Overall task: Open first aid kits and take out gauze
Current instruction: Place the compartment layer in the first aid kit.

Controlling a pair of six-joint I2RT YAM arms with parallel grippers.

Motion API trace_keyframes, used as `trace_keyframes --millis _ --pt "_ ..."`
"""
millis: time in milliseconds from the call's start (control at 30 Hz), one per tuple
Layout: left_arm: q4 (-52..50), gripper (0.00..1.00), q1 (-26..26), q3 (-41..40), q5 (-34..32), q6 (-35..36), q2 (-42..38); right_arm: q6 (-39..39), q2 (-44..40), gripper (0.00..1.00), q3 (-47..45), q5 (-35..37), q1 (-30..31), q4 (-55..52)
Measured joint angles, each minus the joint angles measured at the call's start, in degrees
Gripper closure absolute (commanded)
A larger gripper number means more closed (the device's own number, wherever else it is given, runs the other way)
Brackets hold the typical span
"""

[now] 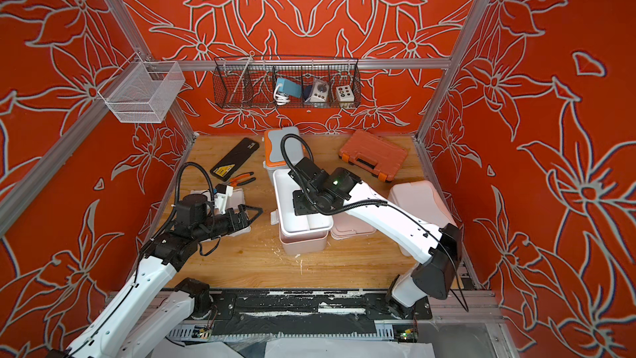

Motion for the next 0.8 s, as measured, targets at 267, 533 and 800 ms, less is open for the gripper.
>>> trace_keyframes --millis 267,533,800 --pt "-0.7 0.02 0.0 0.0 -1.36 0.9 -0.96 2.25 6.91 1.0 3.69 4.28 3.43 -4.98" --pt "-0.9 0.02 0.0 0.0 -1.75 1.51 -1.42 3.98 10.97 1.0 5.29 7.87 4.17 -7.91" --pt "-0.9 0.02 0.0 0.0 -1.88 1.7 -1.42 5.27 12.76 1.0 5.29 9.92 4.15 -8.85"
